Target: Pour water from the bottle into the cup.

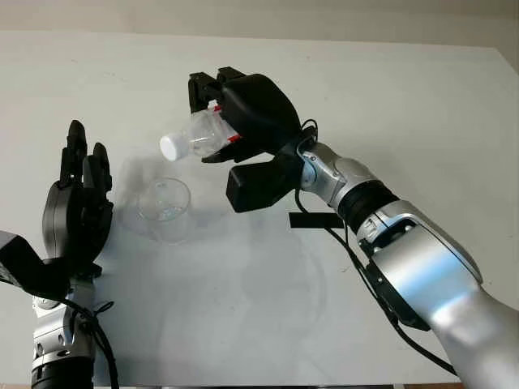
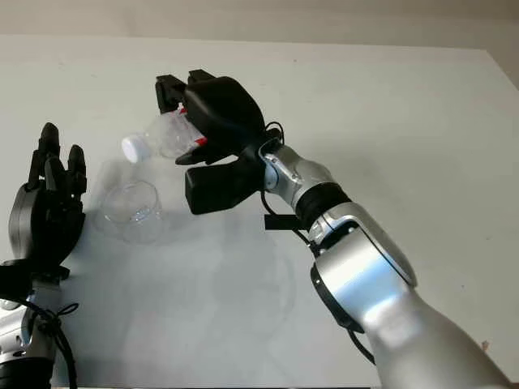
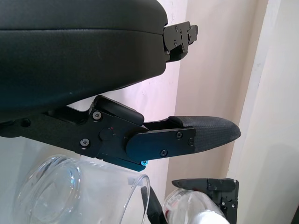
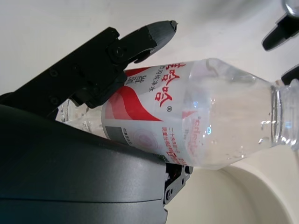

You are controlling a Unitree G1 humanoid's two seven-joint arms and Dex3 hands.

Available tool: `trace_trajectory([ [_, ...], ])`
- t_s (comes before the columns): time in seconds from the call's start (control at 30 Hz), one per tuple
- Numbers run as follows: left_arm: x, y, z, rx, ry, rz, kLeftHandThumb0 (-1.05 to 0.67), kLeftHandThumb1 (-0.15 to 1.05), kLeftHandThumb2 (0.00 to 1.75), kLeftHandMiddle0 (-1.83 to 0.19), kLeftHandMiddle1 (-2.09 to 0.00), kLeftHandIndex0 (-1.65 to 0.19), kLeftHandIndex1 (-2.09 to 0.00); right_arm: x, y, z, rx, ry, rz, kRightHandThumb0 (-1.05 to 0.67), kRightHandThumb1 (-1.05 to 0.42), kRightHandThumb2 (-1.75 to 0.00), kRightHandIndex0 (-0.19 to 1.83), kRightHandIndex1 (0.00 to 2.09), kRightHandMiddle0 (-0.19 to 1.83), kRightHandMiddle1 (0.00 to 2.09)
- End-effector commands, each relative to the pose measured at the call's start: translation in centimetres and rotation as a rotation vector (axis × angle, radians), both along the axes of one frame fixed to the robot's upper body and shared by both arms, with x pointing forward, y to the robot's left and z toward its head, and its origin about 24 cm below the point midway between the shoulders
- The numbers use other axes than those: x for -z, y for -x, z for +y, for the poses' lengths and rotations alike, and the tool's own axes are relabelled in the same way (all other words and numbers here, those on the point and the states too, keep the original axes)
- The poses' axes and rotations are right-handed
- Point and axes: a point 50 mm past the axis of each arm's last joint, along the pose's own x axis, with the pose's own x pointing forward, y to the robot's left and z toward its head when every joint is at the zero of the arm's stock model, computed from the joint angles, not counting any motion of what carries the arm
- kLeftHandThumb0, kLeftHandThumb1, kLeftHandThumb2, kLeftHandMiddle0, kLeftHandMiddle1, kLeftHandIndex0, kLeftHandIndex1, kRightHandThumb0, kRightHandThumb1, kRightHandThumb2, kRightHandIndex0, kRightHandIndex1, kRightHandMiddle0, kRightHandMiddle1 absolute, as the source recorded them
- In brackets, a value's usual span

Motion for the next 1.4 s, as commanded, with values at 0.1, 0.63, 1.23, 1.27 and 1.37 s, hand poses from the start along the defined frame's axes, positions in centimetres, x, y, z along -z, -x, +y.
trace_trajectory([
  [0.1, 0.4, 0.1, -0.2, -0.004, 0.014, 0.012, -0.76, 1.05, 0.5, 0.17, -0.06, 0.17, -0.06, -1.9, 0.0, 0.3, -0.011, 0.075, -0.172, -0.37, -1.05, -0.23, 1.17, 2.09, 0.72, 2.09],
  [0.63, 0.3, -0.1, -0.2, -0.001, 0.016, 0.004, -0.77, 1.05, 0.5, 0.17, -0.05, 0.17, -0.05, -2.7, 0.4, 0.3, -0.041, 0.162, -0.486, -0.43, -1.05, -0.13, 1.26, 2.09, 0.7, 2.09],
  [1.23, 0.4, -0.3, -0.5, -0.007, 0.017, 0.003, -0.78, 1.05, 0.48, 0.18, -0.05, 0.17, -0.06, -3.1, 0.5, 0.4, -0.059, 0.198, -0.552, -0.44, -1.03, -0.06, 1.2, 2.09, 0.51, 1.91],
  [1.27, 0.4, -0.3, -0.5, -0.006, 0.02, 0.004, -0.78, 1.05, 0.48, 0.18, -0.05, 0.17, -0.05, -3.2, 0.6, 0.5, -0.066, 0.205, -0.558, -0.44, -1.01, -0.05, 1.17, 2.09, 0.51, 1.77],
  [1.37, 0.4, -0.3, -0.5, -0.006, 0.017, 0.005, -0.78, 1.05, 0.48, 0.18, -0.05, 0.17, -0.05, -3.2, 0.8, 0.6, -0.09, 0.219, -0.593, -0.44, -0.96, -0.05, 1.14, 2.09, 0.68, 1.2],
])
